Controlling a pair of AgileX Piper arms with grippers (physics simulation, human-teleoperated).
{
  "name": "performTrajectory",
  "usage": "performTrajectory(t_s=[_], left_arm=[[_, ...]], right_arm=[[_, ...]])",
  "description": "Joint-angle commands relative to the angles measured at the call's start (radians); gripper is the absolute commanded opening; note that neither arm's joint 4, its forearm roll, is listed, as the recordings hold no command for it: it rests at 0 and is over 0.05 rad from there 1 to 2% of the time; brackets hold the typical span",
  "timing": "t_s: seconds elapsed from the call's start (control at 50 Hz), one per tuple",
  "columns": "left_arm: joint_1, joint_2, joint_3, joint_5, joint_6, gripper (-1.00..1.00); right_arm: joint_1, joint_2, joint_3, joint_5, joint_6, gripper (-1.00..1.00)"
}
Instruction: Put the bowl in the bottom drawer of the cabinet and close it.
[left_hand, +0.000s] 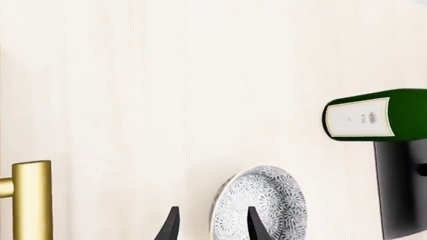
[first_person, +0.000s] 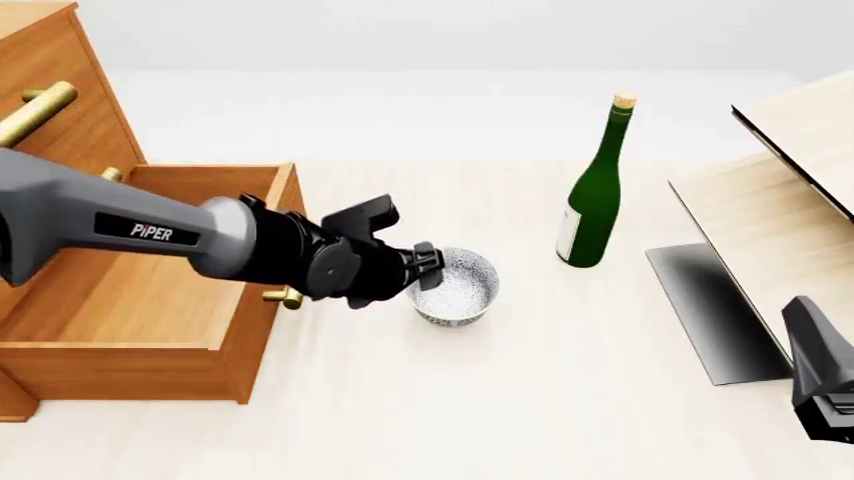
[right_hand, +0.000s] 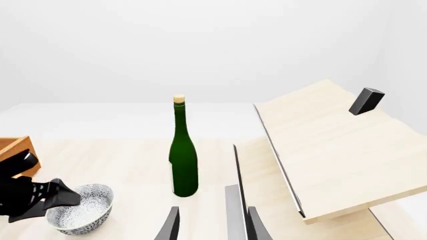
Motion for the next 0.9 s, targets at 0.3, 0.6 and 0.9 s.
performTrajectory(t_s=[0.3,0.6,0.9], left_arm=[[0.028,0.039,0.016,-0.023,-0.021,1.00],[0.022,-0.057,0.056,-0.025,-0.027,-1.00],[0.023,-0.143,0.090,-0.005,-0.047,-1.00]], right_arm=[[0.000,0.000,0.000,0.000,0.000,1.00],[0.000,0.000,0.000,0.000,0.000,1.00],[0.000,0.000,0.000,0.000,0.000,1.00]])
